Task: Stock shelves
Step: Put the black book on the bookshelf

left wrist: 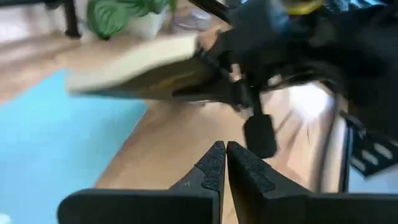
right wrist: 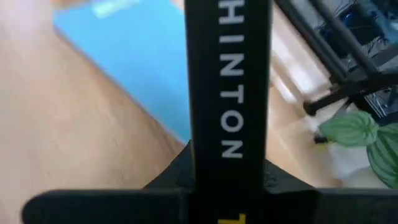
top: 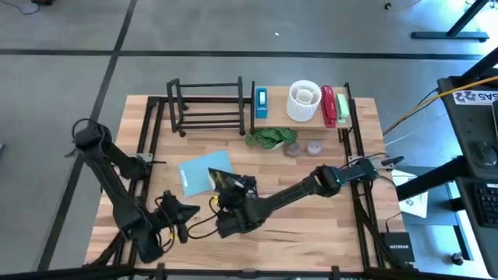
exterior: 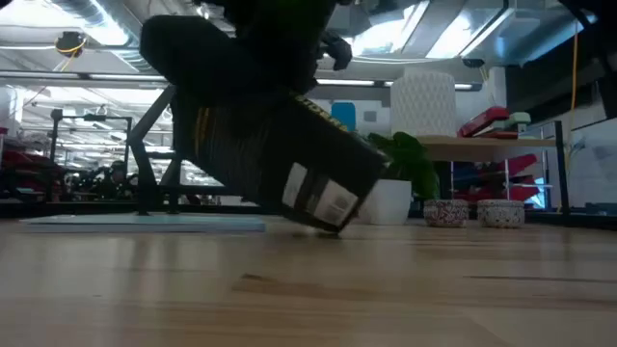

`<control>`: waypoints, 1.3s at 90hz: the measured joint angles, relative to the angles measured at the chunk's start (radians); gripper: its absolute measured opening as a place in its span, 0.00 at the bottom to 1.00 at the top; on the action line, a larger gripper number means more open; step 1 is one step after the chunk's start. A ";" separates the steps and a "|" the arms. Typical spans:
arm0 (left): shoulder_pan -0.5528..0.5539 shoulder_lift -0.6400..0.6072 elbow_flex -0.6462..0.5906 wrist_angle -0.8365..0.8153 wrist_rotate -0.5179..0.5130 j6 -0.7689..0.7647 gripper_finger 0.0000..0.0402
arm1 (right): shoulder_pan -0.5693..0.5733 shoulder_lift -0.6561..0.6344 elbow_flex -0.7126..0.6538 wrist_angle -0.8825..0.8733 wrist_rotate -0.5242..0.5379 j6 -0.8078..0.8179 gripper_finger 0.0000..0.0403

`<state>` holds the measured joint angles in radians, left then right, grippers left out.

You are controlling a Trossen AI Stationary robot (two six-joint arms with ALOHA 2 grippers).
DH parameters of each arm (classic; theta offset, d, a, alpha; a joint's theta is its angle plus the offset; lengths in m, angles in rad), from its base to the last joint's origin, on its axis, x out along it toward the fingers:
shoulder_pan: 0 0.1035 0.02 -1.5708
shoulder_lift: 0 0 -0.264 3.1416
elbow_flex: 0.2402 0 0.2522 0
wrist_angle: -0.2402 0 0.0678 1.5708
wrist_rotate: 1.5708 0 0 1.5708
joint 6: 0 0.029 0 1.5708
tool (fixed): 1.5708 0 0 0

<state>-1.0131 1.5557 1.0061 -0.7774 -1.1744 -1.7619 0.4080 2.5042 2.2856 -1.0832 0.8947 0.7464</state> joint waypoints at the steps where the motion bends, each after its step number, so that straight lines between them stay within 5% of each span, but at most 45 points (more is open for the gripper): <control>1: 0.000 0.008 0.000 -0.008 -0.002 -0.020 0.00 | 0.000 0.000 0.000 0.005 0.004 -0.006 0.09; 18: -0.024 0.080 0.000 -0.105 0.030 -0.276 0.02 | -0.005 0.001 -0.006 0.058 0.012 -0.097 0.11; 51: -0.157 0.111 0.000 -0.109 0.053 -0.385 0.05 | -0.023 0.014 -0.005 0.327 -0.222 -0.255 0.12; 70: -0.197 0.215 0.000 -0.012 0.074 -0.412 0.10 | -0.022 0.063 -0.005 0.341 -0.288 -0.256 0.13; 101: -0.212 0.328 0.000 0.143 0.073 -0.389 0.30 | -0.008 0.094 -0.006 0.398 -0.350 -0.282 0.42; 117: -0.200 0.370 0.000 0.226 0.058 -0.378 0.31 | -0.002 0.095 -0.006 0.368 -0.389 -0.309 0.46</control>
<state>-1.2127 1.9252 1.0058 -0.5512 -1.1164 -2.1399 0.4063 2.5988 2.2799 -0.7148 0.5061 0.4374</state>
